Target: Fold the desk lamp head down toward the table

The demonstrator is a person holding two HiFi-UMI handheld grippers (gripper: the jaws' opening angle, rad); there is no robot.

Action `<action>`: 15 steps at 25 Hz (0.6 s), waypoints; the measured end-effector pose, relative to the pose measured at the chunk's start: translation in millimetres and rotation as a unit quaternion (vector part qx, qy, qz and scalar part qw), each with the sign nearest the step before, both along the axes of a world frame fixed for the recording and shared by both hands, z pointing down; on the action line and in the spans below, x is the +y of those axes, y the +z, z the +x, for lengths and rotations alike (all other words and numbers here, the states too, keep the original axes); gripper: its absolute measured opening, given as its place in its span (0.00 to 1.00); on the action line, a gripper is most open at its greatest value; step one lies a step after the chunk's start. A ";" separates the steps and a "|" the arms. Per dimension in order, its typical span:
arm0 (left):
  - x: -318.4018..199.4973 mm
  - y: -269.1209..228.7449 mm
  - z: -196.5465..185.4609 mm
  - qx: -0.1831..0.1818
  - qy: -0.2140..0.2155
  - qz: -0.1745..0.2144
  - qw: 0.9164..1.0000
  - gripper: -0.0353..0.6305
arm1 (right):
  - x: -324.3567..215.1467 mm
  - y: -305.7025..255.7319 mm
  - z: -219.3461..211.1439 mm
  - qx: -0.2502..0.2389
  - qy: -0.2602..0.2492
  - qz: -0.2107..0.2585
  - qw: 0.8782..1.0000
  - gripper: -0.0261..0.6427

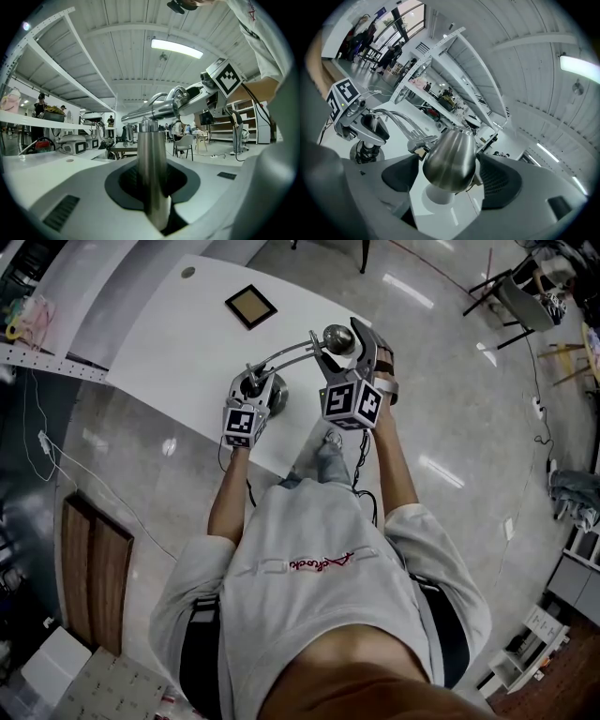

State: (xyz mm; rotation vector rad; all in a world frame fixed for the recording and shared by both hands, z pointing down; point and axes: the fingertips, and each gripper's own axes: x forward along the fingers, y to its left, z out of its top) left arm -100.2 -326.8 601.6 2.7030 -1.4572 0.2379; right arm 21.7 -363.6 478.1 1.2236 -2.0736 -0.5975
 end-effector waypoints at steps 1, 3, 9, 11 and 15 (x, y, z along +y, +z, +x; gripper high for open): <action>0.2 0.4 0.1 0.000 0.000 -0.001 1.000 0.21 | -1.1 0.2 -1.1 0.009 0.002 0.004 1.000 0.60; 0.2 0.7 0.0 0.000 0.001 -0.001 1.000 0.21 | -3.5 -0.2 -2.9 0.020 0.008 0.015 1.000 0.55; 0.4 0.7 -0.8 0.002 0.001 -0.001 1.000 0.21 | -4.6 -2.5 -3.2 0.008 0.010 0.018 1.000 0.50; 0.0 0.7 -0.8 0.002 0.001 0.000 1.000 0.21 | -5.1 -2.4 -3.3 0.004 0.010 0.017 1.000 0.50; -1.4 1.7 -1.3 0.003 0.002 0.000 1.000 0.21 | -7.5 2.9 -1.9 -0.006 0.013 0.008 1.000 0.50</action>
